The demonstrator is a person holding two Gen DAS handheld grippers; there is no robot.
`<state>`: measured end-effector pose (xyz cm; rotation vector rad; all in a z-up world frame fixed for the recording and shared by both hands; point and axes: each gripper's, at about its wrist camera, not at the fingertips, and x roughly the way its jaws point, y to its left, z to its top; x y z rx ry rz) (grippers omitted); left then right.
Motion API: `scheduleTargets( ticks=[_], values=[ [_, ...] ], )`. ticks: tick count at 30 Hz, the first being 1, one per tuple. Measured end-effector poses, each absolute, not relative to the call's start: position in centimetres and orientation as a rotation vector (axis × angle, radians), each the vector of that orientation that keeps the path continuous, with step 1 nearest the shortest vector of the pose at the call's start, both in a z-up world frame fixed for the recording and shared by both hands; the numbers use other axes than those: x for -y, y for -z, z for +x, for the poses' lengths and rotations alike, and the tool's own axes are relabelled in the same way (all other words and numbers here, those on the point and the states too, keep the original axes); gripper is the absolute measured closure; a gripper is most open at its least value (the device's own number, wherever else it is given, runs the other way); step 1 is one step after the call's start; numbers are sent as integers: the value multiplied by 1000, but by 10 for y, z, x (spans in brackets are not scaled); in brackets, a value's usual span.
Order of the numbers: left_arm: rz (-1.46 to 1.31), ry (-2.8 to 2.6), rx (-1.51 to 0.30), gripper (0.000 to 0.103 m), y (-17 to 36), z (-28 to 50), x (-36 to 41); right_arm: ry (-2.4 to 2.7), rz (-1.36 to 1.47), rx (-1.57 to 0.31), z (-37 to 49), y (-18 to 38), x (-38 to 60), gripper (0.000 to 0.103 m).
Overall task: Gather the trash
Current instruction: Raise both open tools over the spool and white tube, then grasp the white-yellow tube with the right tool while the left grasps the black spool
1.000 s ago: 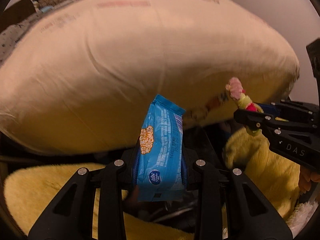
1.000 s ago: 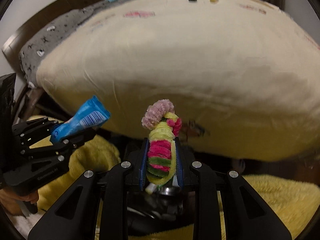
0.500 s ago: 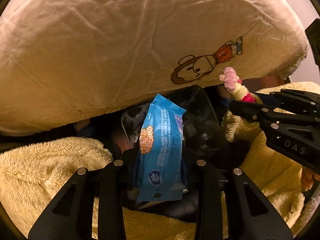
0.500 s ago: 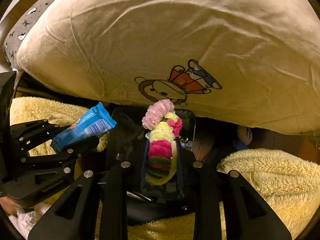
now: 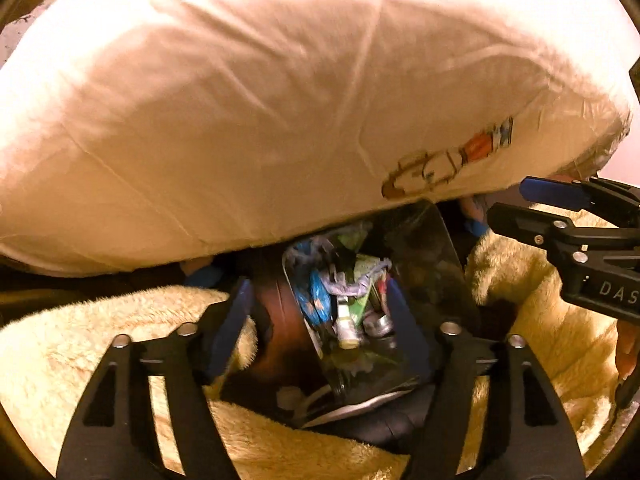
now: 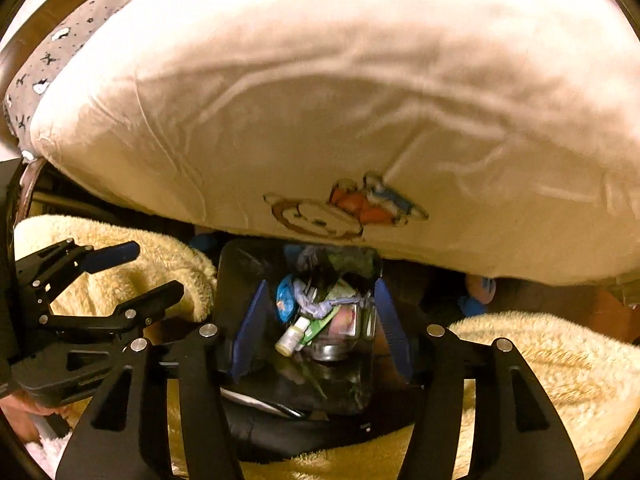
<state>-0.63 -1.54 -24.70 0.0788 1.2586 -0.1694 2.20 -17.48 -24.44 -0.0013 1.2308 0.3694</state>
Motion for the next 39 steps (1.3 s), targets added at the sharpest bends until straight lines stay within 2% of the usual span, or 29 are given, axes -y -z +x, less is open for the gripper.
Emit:
scheduleTargets(
  ticks=[5,13,19,25,39],
  values=[
    [59,157,-1152,21,210,4,4,-357,-4,-1121,33,207,181,38],
    [76,127,-884,18,123,40,-10,-323,-6,-883,78,127,199,33],
    [81,118,-782,18,87,89,-10,-257,-25,-767,129,89,212,29],
    [72,137,-770,18,80,146,-4,-211,9,-771,200,81,220,29],
    [76,135,-815,18,102,274,28,-148,131,-814,352,109,221,29]
  ],
)
